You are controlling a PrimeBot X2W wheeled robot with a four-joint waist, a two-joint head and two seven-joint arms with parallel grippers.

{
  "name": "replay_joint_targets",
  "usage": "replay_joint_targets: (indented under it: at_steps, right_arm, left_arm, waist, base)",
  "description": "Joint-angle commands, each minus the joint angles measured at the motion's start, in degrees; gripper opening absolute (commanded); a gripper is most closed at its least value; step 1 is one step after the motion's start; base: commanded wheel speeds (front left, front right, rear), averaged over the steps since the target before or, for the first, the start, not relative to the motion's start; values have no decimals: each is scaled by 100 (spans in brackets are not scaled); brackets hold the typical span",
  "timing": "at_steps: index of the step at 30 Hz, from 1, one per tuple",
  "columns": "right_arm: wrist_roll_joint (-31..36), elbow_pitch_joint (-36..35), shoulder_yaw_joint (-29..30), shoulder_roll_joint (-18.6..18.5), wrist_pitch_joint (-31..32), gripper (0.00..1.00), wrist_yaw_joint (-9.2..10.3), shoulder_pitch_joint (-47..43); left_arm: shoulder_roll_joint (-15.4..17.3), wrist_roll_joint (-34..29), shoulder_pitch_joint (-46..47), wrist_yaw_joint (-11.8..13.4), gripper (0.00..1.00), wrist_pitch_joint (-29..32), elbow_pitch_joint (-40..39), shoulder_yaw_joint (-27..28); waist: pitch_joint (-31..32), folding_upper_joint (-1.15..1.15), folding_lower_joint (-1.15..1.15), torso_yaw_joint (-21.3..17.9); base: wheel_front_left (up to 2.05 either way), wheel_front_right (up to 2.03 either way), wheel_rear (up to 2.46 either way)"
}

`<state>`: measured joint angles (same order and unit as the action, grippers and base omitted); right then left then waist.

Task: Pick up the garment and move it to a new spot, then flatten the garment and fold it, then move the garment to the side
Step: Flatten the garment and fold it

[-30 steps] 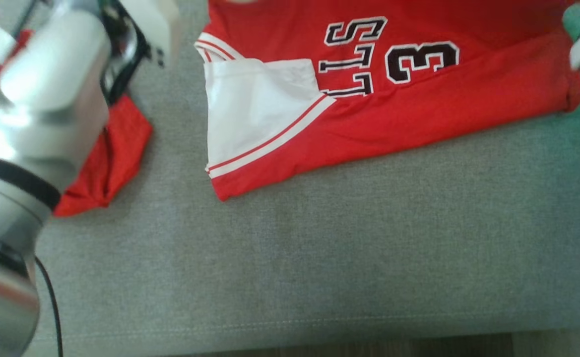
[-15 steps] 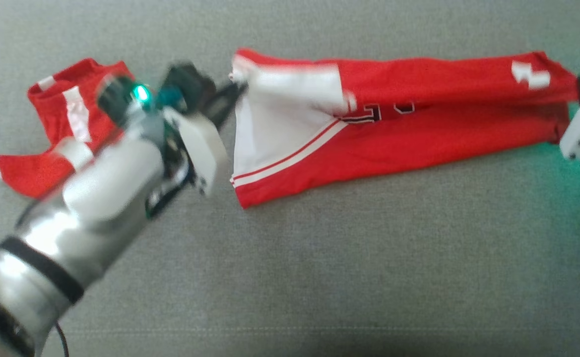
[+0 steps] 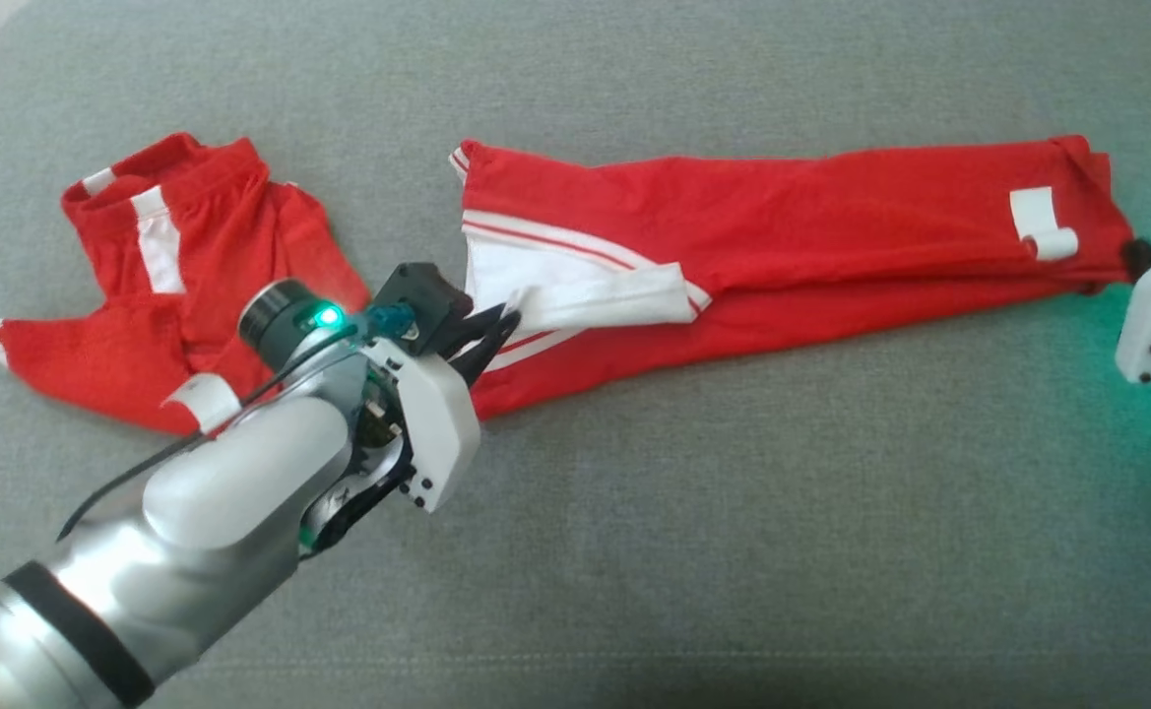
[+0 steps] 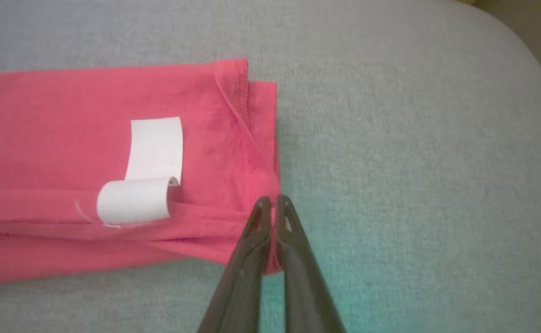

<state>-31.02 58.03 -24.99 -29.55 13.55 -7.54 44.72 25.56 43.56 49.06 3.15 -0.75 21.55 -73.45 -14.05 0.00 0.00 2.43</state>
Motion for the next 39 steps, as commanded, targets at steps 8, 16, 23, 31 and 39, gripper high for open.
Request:
replay_joint_targets:
  at_steps: [8, 16, 23, 31, 39]
  right_arm:
    - [-252, -191, -129, -150, 132, 100, 5, -137]
    - [-358, -493, 270, 55, -998, 100, 5, -58]
    - [-256, -1404, 250, 366, -2134, 100, 5, -560]
    - [455, -2262, 566, 744, -2781, 100, 5, -1387]
    - [1416, -3050, 1539, 1458, -2849, 100, 5, -2373]
  left_arm:
    - [185, 300, -130, 291, 100, 50, -54, 280]
    - [50, 530, -374, 884, 100, -855, 160, 891]
    - [-170, 779, -976, 1419, 100, -1416, -166, 2266]
    - [-696, -461, -2479, 1478, 100, -1423, -1342, 4369]
    - [-1654, -1617, -3960, 737, 100, -1424, -1810, 5695]
  waist:
    - [203, 0, 0, -160]
    - [645, 0, 0, -194]
    - [1008, 0, 0, -177]
    - [1193, 0, 0, -189]
    - [1222, 0, 0, -164]
  base:
    - [0, 0, 0]
    - [0, 0, 0]
    - [0, 0, 0]
    - [0, 0, 0]
    - [0, 0, 0]
